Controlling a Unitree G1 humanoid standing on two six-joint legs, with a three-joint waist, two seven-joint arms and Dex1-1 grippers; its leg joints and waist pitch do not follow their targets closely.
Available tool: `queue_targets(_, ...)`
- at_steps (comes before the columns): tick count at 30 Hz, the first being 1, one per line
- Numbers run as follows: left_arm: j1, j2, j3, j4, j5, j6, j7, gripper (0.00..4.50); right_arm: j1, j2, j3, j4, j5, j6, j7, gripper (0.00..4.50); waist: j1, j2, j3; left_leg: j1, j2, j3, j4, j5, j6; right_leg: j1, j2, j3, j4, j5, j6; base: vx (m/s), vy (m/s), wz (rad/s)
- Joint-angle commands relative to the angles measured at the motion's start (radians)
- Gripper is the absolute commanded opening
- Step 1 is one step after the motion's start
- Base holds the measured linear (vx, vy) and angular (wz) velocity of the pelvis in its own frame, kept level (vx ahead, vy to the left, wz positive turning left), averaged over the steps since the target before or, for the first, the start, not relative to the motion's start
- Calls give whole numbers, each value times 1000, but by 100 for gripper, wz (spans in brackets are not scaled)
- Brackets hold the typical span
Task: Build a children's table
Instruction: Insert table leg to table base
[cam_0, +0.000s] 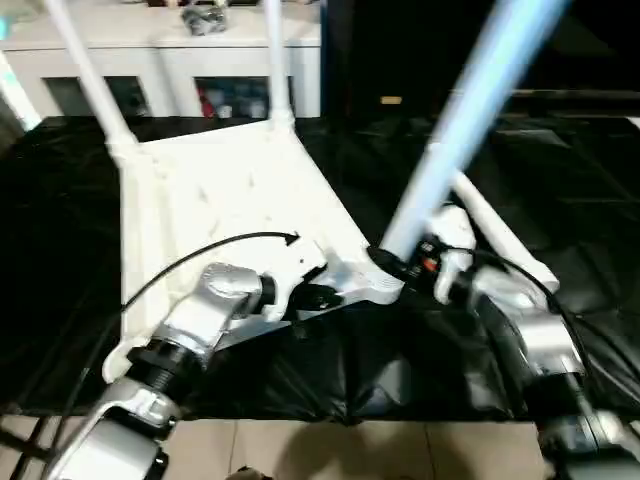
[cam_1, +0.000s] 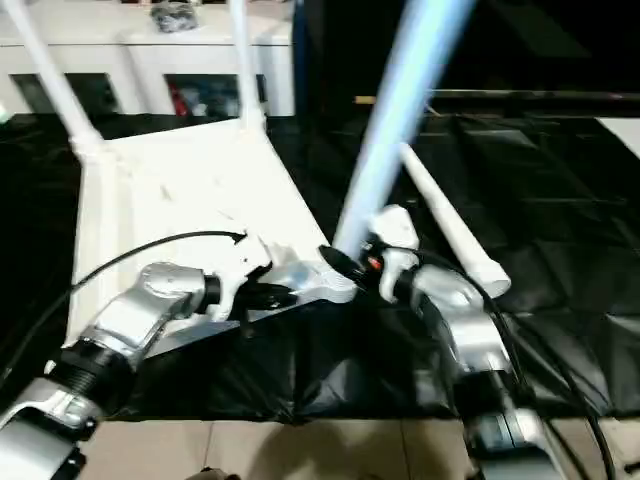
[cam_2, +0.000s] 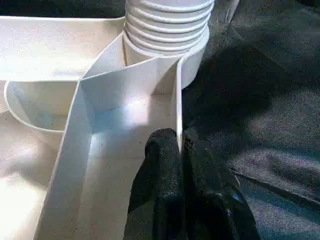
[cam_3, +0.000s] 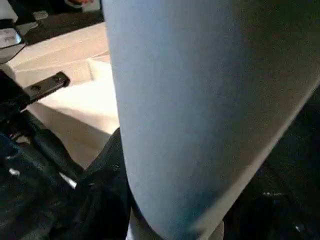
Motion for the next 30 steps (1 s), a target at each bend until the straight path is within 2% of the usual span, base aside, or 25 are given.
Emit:
queue_targets(1, -19, 13, 16, -44, -11, -26, -40, 0, 14, -10, 62, 95, -64, 52, 25, 190, 5, -14, -56, 16, 7, -8, -81, -422, -10, 34, -38, 16, -100, -501, -148, 0, 0, 0)
queue_targets(2, -19, 14, 15, -44, -11, -26, -42, 0, 11, -10, 65, 99, -66, 52, 29, 190, 4, -12, -55, 18, 8, -7, -81, -433, -12, 30, -37, 17, -103, -505, -149, 0, 0, 0)
queue_targets(4, -12, 27, 9, -61, -18, -20, -68, 0, 1, -17, 82, 121, -70, 55, 68, 190, 5, -23, -57, 22, 9, -6, -81, -437, -11, 30, -37, 18, -103, -497, -153, 0, 0, 0)
queue_targets(11, 23, 81, -14, -137, -51, -62, -202, 0, -4, -30, 108, 170, -72, 20, 178, 189, 9, -24, -59, 24, 15, -7, -86, -449, -20, 32, -37, 22, -91, -408, -187, 0, 0, 0)
queue_targets(18, 32, 118, -19, -191, -73, -57, -275, 0, 20, -47, 133, 154, -70, -6, 272, 189, 18, -24, -60, 25, 18, -4, -87, -425, -16, 36, -36, 25, -82, -335, -218, 0, 0, 0)
queue_targets(25, 40, 144, -10, -217, -72, -46, -298, 0, 0, -39, 142, 189, -86, -37, 316, 189, 28, -24, -59, 27, 17, -3, -88, -427, -20, 35, -37, 25, -82, -358, -215, 0, 0, 0)
queue_targets(30, 35, 137, 8, -205, -53, -23, -241, 0, -16, -24, 129, 212, -85, -57, 289, 189, 31, -27, -57, 28, 18, -5, -90, -446, -30, 33, -38, 25, -84, -390, -204, 0, 0, 0)
